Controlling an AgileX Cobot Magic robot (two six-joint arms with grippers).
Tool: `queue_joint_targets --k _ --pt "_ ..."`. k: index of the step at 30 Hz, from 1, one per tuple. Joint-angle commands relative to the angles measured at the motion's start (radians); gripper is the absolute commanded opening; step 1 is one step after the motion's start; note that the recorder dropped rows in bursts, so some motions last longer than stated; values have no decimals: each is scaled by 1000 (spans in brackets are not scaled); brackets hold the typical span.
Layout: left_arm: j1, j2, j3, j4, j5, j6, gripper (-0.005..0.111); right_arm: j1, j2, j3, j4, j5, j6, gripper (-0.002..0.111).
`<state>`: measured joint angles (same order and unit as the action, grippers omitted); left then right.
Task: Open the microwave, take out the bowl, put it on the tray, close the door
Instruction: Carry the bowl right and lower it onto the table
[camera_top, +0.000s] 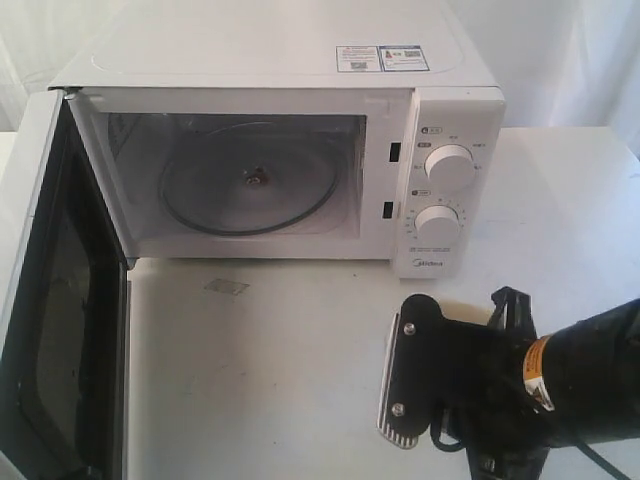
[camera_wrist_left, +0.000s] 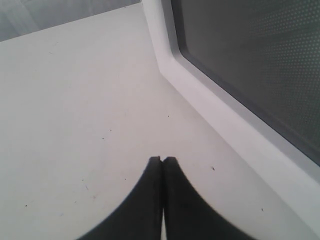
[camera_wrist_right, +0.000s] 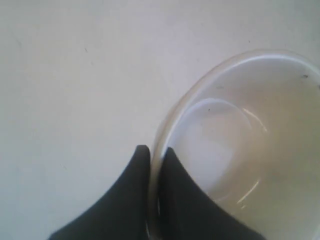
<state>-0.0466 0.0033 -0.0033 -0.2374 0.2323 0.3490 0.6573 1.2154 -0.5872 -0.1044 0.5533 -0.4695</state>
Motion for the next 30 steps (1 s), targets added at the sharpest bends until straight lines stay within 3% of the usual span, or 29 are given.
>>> queue_joint_targets --k 1,3,11,15,30 --pt "0 -3 3 -9 1 -7 0 -9 2 -18 -144 -73 53 0" --pt "0 -3 3 -9 1 -7 0 -9 27 -18 -231 -64 75 0" --pt "0 -3 3 -9 1 -7 0 -24 89 -18 -266 -44 82 0" --pt "0 -3 3 -9 1 -7 0 -79 89 -18 -264 -31 82 0" --pt "0 -3 3 -9 1 -7 0 -62 -26 90 -179 -69 48 0"
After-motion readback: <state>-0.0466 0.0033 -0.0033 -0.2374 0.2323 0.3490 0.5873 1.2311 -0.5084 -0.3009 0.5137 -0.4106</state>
